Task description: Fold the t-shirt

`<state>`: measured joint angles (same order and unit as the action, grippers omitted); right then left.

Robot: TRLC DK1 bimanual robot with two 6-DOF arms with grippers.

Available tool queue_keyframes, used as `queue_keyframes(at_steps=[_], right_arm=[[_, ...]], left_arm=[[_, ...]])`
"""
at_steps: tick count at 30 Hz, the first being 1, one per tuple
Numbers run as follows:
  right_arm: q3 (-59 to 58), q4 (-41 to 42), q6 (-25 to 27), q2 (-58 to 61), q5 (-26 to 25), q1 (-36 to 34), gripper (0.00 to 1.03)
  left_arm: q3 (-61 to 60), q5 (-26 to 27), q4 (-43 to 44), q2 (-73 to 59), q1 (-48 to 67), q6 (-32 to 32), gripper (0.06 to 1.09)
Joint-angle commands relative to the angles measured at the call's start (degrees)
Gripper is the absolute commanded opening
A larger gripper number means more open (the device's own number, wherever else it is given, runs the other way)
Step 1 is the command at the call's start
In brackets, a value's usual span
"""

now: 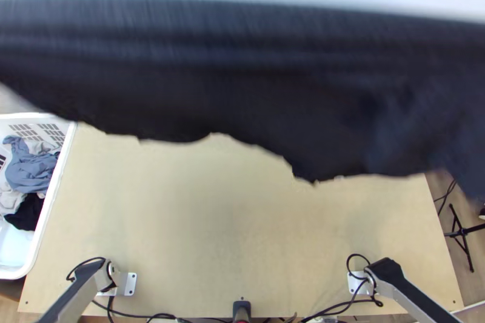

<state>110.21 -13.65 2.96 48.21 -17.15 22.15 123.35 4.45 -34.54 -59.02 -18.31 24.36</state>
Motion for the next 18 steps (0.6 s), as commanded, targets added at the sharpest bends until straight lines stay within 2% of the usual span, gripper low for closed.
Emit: queue_keyframes(at_steps=[1,12,15,18], right_arm=[[3.78,-14.12,-3.40,-7.25,0.10,-2.64,0.03],[4.04,-19.05,-13.86,-4.96,2.12,-3.43,0.03],[-2.72,-20.80,-18.43,-5.93,2.21,-3.17,0.03],[-18.02,-19.84,-23.62,-10.24,2.21,-0.79,0.03]], left_arm=[[-4.17,-0.14,-6.15,10.07,0.02,-2.21,0.09],[-5.75,0.12,-13.36,10.95,3.54,-1.24,0.09],[-14.80,0.39,-16.08,13.41,4.51,-0.19,0.09],[-31.24,1.00,-15.99,19.03,5.82,0.16,0.09]])
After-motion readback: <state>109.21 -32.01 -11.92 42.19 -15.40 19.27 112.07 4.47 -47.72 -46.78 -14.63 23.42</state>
